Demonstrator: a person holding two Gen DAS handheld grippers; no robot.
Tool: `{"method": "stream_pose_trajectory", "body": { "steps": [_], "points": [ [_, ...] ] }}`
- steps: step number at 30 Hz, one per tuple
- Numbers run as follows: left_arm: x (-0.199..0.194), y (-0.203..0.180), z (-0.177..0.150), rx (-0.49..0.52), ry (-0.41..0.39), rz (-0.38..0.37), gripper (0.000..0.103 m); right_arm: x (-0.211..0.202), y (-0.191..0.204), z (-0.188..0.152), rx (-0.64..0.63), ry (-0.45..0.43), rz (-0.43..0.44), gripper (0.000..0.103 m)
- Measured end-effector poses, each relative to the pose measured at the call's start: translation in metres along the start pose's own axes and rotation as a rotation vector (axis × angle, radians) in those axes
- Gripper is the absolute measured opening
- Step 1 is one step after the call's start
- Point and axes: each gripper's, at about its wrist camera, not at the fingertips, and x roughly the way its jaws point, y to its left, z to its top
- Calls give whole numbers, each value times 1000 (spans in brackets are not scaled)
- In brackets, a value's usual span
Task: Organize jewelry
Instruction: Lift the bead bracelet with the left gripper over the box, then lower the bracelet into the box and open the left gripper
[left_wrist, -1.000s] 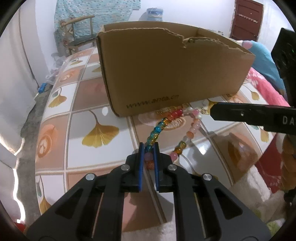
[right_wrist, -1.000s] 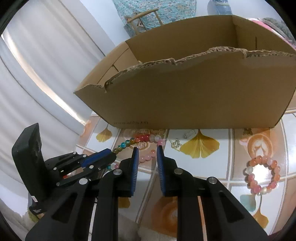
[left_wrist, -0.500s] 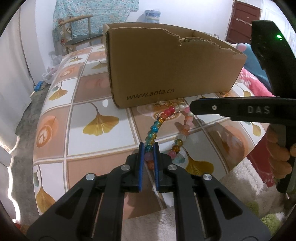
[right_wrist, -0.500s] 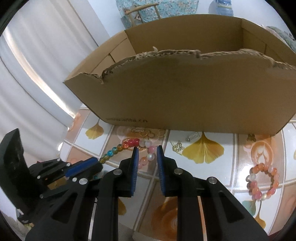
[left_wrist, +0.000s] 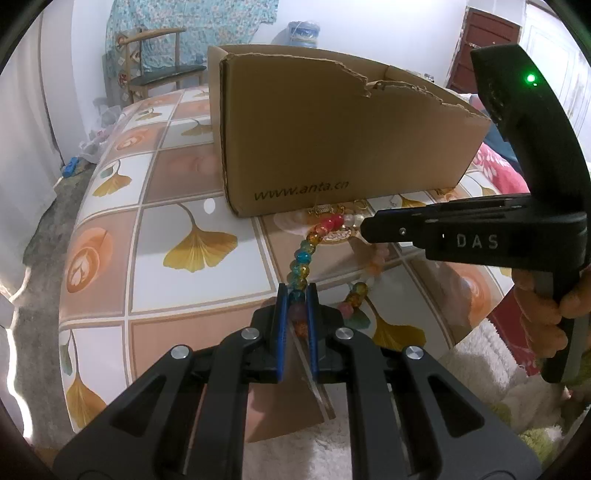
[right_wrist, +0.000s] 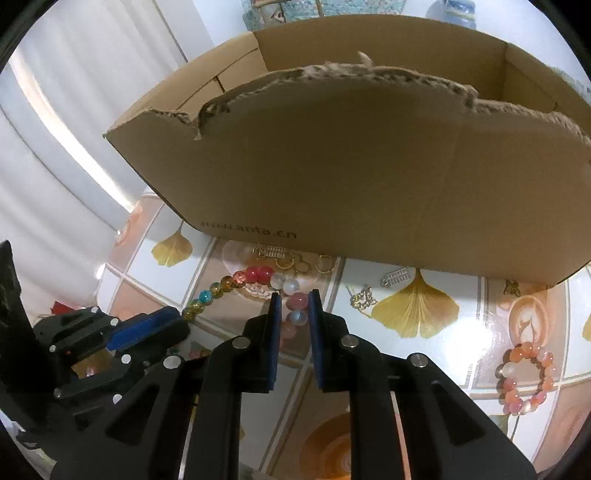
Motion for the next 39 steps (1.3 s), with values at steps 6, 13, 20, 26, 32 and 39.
{"method": "stream_pose_trajectory", "body": {
  "steps": [6,13,20,26,32,39],
  "points": [
    [2,1,0,3,-13,10,9,4,19,1,-36,-14,-43,10],
    [-9,-1,4,4,-65,26,9,-18,30,0,-39,-84,-33,10],
    [-41,-7,19,6,-157,30,9,-60,30,6,-67,-173,0,10],
    [-95,-20,58,54,-311,27,9,-128,40,17,-161,-321,26,10],
    [-101,-26,129,186,-390,71,9,-153,30,76,-272,-393,14,10],
    [-8,-10,188,251,-116,75,9,-66,-14,160,-185,-19,128,10]
  ]
}}
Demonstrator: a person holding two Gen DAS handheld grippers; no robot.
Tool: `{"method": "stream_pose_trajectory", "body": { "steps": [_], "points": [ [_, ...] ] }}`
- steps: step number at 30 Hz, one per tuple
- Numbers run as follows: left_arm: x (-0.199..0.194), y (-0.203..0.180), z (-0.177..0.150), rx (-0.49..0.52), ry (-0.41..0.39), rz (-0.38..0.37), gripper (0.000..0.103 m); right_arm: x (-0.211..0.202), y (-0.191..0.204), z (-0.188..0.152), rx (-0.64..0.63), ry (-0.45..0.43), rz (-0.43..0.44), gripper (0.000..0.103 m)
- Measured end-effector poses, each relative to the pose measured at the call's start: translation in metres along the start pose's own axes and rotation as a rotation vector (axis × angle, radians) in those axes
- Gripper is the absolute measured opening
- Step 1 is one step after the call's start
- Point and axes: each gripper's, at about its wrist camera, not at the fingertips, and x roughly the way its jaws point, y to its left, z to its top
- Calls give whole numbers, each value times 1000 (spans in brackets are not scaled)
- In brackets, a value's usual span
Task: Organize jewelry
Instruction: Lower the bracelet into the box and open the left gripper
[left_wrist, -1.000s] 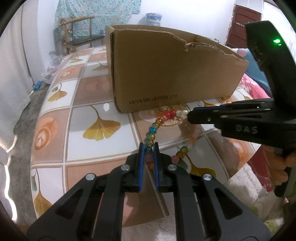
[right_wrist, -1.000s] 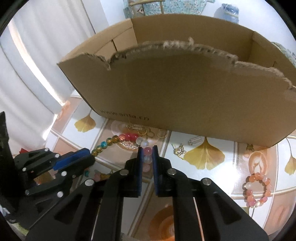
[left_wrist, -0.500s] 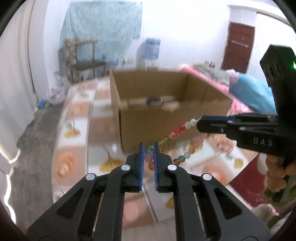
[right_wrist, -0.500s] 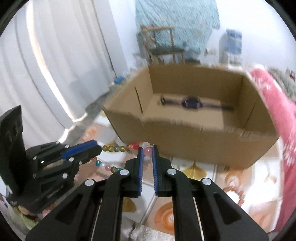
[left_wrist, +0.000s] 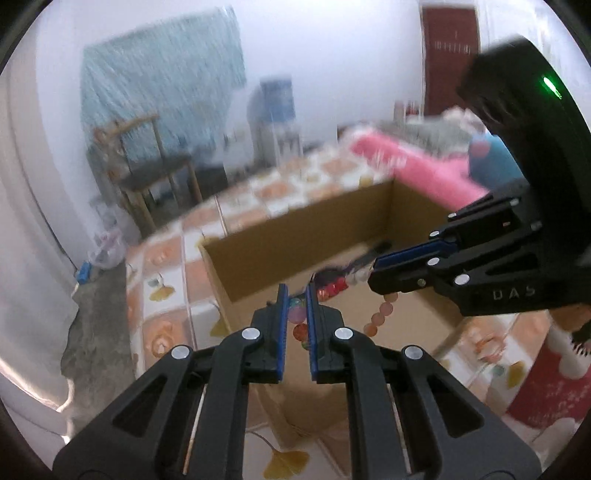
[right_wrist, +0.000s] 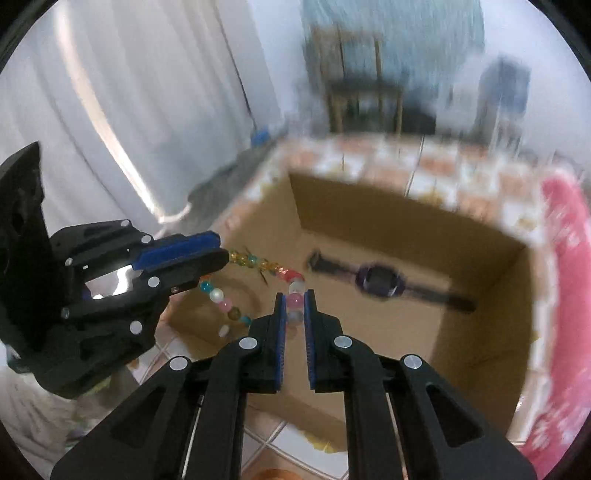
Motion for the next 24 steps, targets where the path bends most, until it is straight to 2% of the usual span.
{"method": "stream_pose_trajectory", "body": {
  "steps": [1,5,10,14,16,18,19,21,22,24],
  "points": [
    [11,1,1,13,32,0,9,21,-12,7,24,86,34,10],
    [45,0,0,112,139,18,9,65,-35,12,95,230,63,10],
    [66,-9,-4,195,227,37,9,90,-42,8,155,330,84,11],
    [66,-3,-4,175,238,45,10,100,-52,7,210,379,110,11],
    [62,0,-1,153,226,45,15,96,-56,7,208,352,95,12],
    [51,3,0,134,197,54,24,90,-57,11,208,305,94,21],
    [44,2,1,128,181,59,27,79,-56,9,209,260,96,23],
    [30,4,1,112,151,73,38,58,-53,8,197,181,87,24],
    [14,6,0,93,115,82,42,38,-49,3,189,112,75,26],
    [-9,9,-3,57,65,82,62,5,-42,-7,186,4,65,38]
  ]
}}
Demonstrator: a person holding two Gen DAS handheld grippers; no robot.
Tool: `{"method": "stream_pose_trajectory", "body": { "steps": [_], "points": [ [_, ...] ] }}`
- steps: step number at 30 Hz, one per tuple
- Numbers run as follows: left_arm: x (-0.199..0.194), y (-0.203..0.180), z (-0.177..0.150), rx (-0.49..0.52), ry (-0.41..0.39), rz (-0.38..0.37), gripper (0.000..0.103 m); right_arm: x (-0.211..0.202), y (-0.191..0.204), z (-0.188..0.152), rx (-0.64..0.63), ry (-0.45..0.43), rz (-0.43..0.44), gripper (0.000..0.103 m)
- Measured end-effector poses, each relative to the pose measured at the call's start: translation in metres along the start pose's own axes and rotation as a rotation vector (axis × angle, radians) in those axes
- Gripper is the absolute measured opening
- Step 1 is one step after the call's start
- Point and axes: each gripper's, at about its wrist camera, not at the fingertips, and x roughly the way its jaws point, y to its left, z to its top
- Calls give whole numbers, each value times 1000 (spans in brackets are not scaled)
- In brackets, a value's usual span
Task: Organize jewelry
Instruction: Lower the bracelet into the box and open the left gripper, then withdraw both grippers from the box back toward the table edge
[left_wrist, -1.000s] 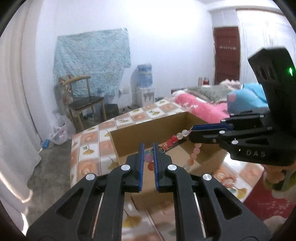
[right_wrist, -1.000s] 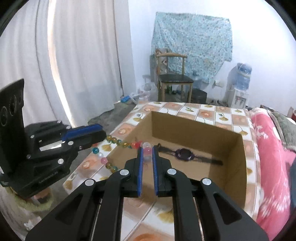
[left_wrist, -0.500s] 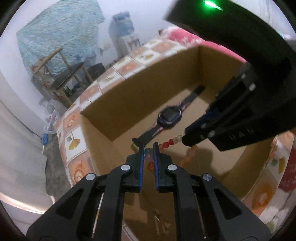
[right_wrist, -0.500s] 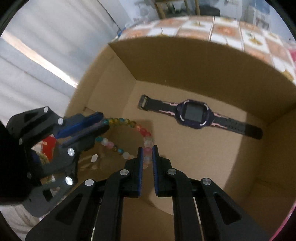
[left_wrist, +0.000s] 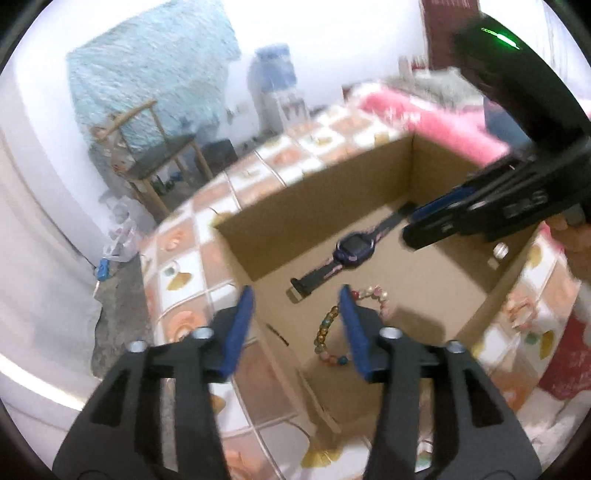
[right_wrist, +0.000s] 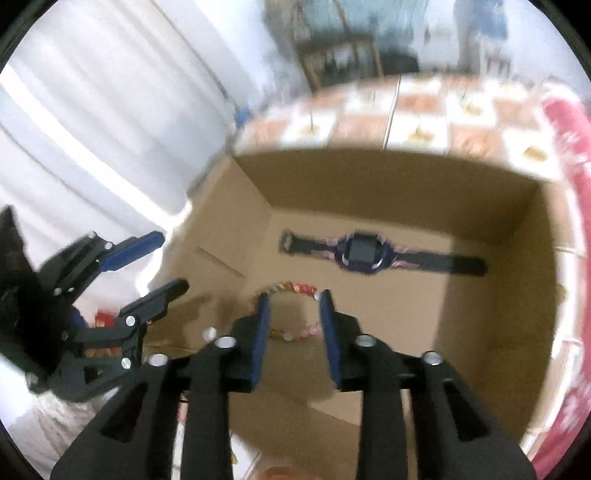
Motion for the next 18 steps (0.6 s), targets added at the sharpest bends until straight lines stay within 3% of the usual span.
{"method": "stream_pose_trajectory", "body": {
  "steps": [4,5,7,9,12,18],
  "points": [
    [-47,11,-28,-127,-78,-27,81,-62,16,-53,-4,-228,9,49],
    [-54,10,-38,-150,-79,-31,83,-67,17,-64,-5,-252,13,55],
    [-59,7,-56,-186,-62,-36,86,-72,20,-97,10,-290,15,57],
    [-56,-2,-78,-210,-25,-25,89,-63,17,-116,28,-269,13,59],
    [-34,-24,-113,-258,75,-36,89,-37,18,-151,51,-158,-10,59],
    [8,-45,-161,-313,216,44,89,9,25,-191,9,-30,-119,59]
  ]
}}
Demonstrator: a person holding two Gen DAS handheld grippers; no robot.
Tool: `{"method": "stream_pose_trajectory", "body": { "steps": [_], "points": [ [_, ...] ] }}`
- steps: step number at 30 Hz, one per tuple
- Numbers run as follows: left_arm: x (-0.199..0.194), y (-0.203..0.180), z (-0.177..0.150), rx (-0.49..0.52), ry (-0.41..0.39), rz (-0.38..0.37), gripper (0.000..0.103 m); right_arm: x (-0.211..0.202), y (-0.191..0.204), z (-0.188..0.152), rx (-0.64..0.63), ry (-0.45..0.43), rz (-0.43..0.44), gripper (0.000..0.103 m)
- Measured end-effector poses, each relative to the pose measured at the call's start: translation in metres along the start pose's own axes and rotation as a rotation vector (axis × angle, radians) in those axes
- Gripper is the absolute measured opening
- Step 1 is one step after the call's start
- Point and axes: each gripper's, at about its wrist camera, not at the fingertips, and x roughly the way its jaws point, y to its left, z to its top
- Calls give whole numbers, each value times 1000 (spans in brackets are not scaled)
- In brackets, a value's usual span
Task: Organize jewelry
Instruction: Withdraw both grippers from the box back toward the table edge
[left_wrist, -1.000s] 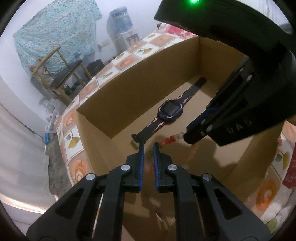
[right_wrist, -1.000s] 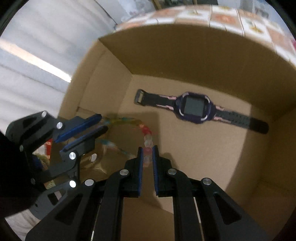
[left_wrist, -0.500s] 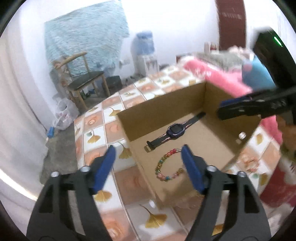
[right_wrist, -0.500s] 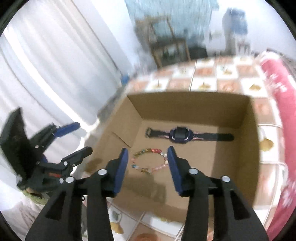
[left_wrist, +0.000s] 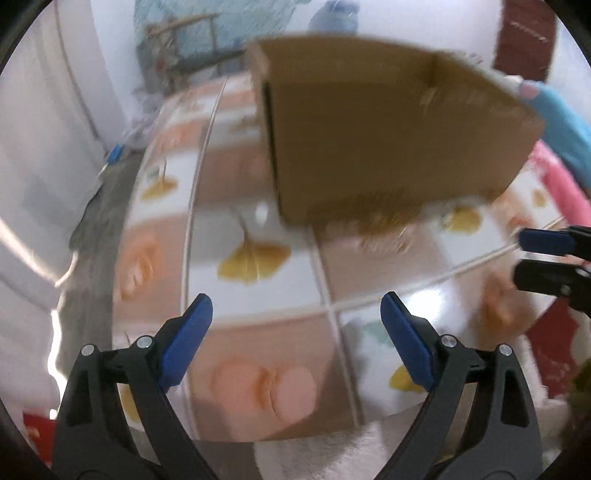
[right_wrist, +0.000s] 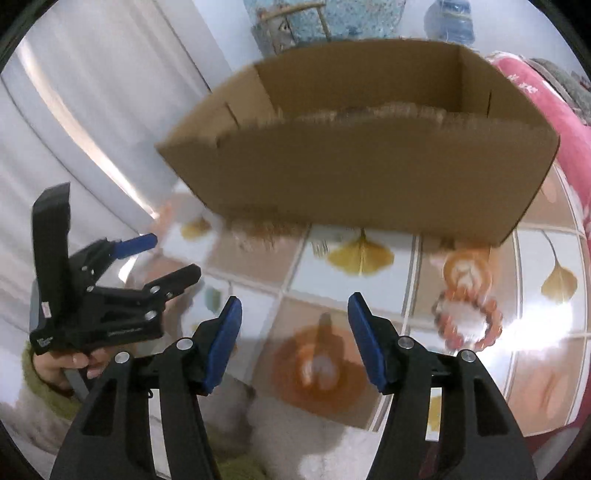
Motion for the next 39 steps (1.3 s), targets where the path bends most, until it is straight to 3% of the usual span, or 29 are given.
{"method": "stream_pose_trajectory", "body": {
  "steps": [2,7,10,24,33,35,39],
  "points": [
    [9,3,-7,-32,15,9,90,8,2,-5,-22,21,-30,59],
    [13,8,-7,-65,-1,25,95,13,5,-8,-32,43,-1,59],
    [15,9,-7,-86,-8,28,95,7,2,-9,-14,14,54,73],
    [7,3,-9,-152,9,77,96,-14,-2,4,-26,-34,138,74],
    [4,2,-11,-185,30,85,96,-29,0,9,-46,-40,70,75],
    [4,2,-12,-182,21,88,96,-33,3,8,-56,-54,36,84],
    [3,2,-16,-181,-4,86,96,-42,11,4,-66,-115,-47,90]
  ]
}}
